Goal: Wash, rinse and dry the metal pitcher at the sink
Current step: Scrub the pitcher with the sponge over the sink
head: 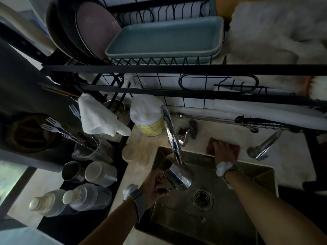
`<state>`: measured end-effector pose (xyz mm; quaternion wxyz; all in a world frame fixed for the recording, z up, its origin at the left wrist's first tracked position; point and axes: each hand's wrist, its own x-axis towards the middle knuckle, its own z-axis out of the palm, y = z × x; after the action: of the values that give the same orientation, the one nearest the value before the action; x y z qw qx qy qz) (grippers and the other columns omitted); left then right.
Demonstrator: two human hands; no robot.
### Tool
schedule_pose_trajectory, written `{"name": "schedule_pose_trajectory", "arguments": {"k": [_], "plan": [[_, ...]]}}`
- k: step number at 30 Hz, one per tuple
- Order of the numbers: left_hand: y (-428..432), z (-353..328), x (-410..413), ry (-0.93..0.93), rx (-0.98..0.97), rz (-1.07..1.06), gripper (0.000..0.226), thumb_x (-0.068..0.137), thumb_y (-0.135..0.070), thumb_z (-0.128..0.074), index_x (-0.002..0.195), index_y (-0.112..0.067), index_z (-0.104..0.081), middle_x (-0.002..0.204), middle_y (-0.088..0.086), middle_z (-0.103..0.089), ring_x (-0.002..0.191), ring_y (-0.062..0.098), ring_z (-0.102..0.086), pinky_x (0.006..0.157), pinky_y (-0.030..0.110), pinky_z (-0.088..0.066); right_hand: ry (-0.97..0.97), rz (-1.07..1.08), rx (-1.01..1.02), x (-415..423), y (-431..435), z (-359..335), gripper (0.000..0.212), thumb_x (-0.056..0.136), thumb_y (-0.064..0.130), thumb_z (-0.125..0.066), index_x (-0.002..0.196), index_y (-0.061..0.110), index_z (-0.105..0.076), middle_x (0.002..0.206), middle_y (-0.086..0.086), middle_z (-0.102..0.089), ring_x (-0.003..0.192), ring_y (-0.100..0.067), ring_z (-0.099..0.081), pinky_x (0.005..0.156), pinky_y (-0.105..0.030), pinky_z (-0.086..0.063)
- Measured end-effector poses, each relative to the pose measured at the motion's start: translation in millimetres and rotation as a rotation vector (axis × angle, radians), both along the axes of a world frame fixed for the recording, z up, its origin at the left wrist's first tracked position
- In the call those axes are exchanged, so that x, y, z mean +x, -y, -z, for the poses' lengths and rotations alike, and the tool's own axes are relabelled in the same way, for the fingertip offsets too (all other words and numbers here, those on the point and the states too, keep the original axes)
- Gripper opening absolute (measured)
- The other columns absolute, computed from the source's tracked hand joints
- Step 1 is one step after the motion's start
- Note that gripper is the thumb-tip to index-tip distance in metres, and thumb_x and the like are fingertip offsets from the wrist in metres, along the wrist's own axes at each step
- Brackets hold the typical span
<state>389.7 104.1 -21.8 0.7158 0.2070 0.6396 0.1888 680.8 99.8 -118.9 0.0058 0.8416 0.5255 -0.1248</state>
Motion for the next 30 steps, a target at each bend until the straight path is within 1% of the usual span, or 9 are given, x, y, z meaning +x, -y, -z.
{"name": "schedule_pose_trajectory", "arguments": {"k": [4, 8, 12, 15, 17, 18, 21, 24, 30], "plan": [[0, 1, 1, 0.015, -0.012, 0.002, 0.016, 0.085, -0.02, -0.06, 0.078, -0.008, -0.052, 0.06, 0.003, -0.039, 0.045, 0.017, -0.038, 0.053, 0.035, -0.046, -0.026, -0.007, 0.012, 4, 2, 0, 0.042, 0.098, 0.017, -0.039, 0.139, 0.012, -0.04, 0.146, -0.01, -0.041, 0.135, -0.027, -0.038, 0.11, -0.04, -0.032], [2, 1, 2, -0.01, -0.016, -0.007, 0.015, 0.085, -0.021, -0.059, 0.082, -0.007, -0.052, 0.063, 0.005, -0.04, 0.051, 0.02, -0.041, 0.052, 0.034, -0.047, -0.14, -0.07, 0.092, -1, 0, -14, 0.062, 0.086, 0.032, -0.06, 0.141, 0.015, -0.038, 0.143, -0.012, -0.043, 0.129, -0.03, -0.043, 0.105, -0.041, -0.037], [9, -1, -1, 0.019, -0.016, -0.011, 0.016, 0.086, -0.022, -0.058, 0.078, -0.008, -0.054, 0.058, 0.004, -0.044, 0.042, 0.019, -0.05, 0.049, 0.032, -0.045, -0.516, -0.06, 0.499, -29, -32, -45, 0.04, 0.094, 0.019, -0.052, 0.131, 0.008, -0.048, 0.126, -0.017, -0.055, 0.112, -0.032, -0.054, 0.092, -0.041, -0.049], [12, -3, -3, 0.064, -0.022, 0.014, 0.024, 0.088, -0.021, -0.054, 0.067, -0.011, -0.05, 0.052, 0.002, -0.038, 0.039, 0.017, -0.042, 0.048, 0.03, -0.042, -0.819, 0.037, 0.541, -52, -56, -69, 0.025, 0.1, 0.031, -0.043, 0.111, 0.013, -0.057, 0.098, -0.008, -0.065, 0.088, -0.023, -0.062, 0.078, -0.034, -0.051], [10, -7, -2, 0.13, -0.027, 0.058, 0.033, 0.089, -0.02, -0.05, 0.057, -0.016, -0.043, 0.044, -0.003, -0.027, 0.036, 0.014, -0.026, 0.047, 0.028, -0.04, -0.81, 0.016, 0.549, -62, -66, -77, 0.026, 0.099, 0.033, -0.047, 0.096, 0.01, -0.058, 0.073, -0.002, -0.06, 0.065, -0.017, -0.057, 0.062, -0.03, -0.045], [9, -9, -2, 0.149, -0.023, 0.076, 0.037, 0.09, -0.02, -0.048, 0.054, -0.018, -0.042, 0.043, -0.004, -0.025, 0.036, 0.013, -0.023, 0.048, 0.027, -0.039, -0.779, 0.007, 0.548, -66, -71, -79, 0.027, 0.098, 0.03, -0.051, 0.093, 0.005, -0.06, 0.071, -0.006, -0.06, 0.063, -0.02, -0.057, 0.059, -0.033, -0.045], [8, -15, -3, 0.179, 0.005, 0.122, 0.046, 0.09, -0.021, -0.048, 0.045, -0.022, -0.043, 0.04, -0.006, -0.024, 0.034, 0.012, -0.024, 0.051, 0.028, -0.037, -0.689, 0.034, 0.526, -69, -77, -76, 0.029, 0.095, 0.021, -0.056, 0.084, -0.006, -0.061, 0.076, -0.024, -0.064, 0.071, -0.035, -0.062, 0.064, -0.042, -0.047], [8, -17, -2, 0.171, 0.018, 0.124, 0.042, 0.088, -0.02, -0.051, 0.046, -0.022, -0.046, 0.038, -0.005, -0.029, 0.032, 0.012, -0.031, 0.054, 0.031, -0.036, -0.666, 0.048, 0.473, -64, -78, -75, 0.024, 0.093, 0.016, -0.057, 0.083, -0.005, -0.062, 0.078, -0.025, -0.066, 0.074, -0.036, -0.063, 0.064, -0.039, -0.047], [10, -23, -1, 0.167, 0.026, 0.168, 0.047, 0.088, -0.021, -0.049, 0.041, -0.021, -0.043, 0.038, -0.006, -0.025, 0.034, 0.012, -0.025, 0.054, 0.03, -0.035, -0.696, 0.038, 0.4, -62, -79, -89, 0.025, 0.095, 0.013, -0.053, 0.092, -0.01, -0.064, 0.088, -0.03, -0.068, 0.083, -0.039, -0.065, 0.075, -0.043, -0.051]]}}
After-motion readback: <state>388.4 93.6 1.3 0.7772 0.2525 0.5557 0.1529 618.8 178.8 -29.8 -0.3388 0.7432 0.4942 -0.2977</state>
